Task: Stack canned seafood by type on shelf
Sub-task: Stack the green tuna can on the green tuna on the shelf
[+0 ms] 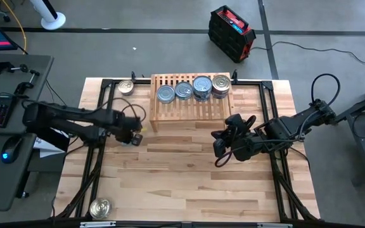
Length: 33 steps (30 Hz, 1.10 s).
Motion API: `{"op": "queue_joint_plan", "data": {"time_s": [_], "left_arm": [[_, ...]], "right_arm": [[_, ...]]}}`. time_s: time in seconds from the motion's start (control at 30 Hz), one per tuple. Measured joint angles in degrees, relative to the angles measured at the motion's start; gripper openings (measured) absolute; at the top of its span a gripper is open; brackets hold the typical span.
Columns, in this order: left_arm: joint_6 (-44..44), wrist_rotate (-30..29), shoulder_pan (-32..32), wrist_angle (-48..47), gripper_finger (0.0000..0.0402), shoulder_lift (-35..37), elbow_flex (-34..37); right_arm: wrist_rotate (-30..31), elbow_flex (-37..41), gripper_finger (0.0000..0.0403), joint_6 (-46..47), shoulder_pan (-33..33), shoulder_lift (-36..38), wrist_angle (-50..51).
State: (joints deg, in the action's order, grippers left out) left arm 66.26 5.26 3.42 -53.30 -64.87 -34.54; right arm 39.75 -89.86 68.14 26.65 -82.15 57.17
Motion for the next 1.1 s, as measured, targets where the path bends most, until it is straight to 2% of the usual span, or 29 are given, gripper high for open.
{"op": "queue_joint_plan", "data": {"time_s": [0.2, 0.37, 0.43, 0.57, 0.67, 0.83, 1.1], "left_arm": [[10.4, -0.3, -14.0, 4.8, 0.0000, -1.0, -0.1], [16.2, -5.3, -22.4, 13.2, 0.0000, -2.4, -0.4], [16.3, -9.1, -24.2, 13.2, 0.0000, -2.1, -2.2], [14.9, -17.2, -23.1, -1.3, 0.0000, -1.8, -7.2], [10.8, -18.7, -20.1, -9.0, 0.0000, -1.7, -7.8], [3.9, -18.8, -14.1, -9.6, 0.0000, -2.6, -4.8], [4.9, -19.4, -8.5, -7.4, 0.0000, -7.3, -0.2]], "right_arm": [[-2.2, 0.0, 0.0000, -0.3, 0.0, 0.0, 0.0], [-4.4, 0.0, 0.0000, -0.3, 0.0, 0.0, 0.0], [-4.6, 0.0, 0.0000, -0.7, 0.0, 0.0, 0.0], [-4.7, 0.0, 0.0000, -1.2, -0.2, 0.0, -0.1], [-4.7, 0.0, 0.0000, -1.4, -0.4, 0.0, -0.1], [-4.7, 0.0, 0.0000, -1.7, -0.4, 0.0, -0.2], [-4.7, 0.0, 0.0000, -1.1, -0.4, 0.0, -1.3]]}}
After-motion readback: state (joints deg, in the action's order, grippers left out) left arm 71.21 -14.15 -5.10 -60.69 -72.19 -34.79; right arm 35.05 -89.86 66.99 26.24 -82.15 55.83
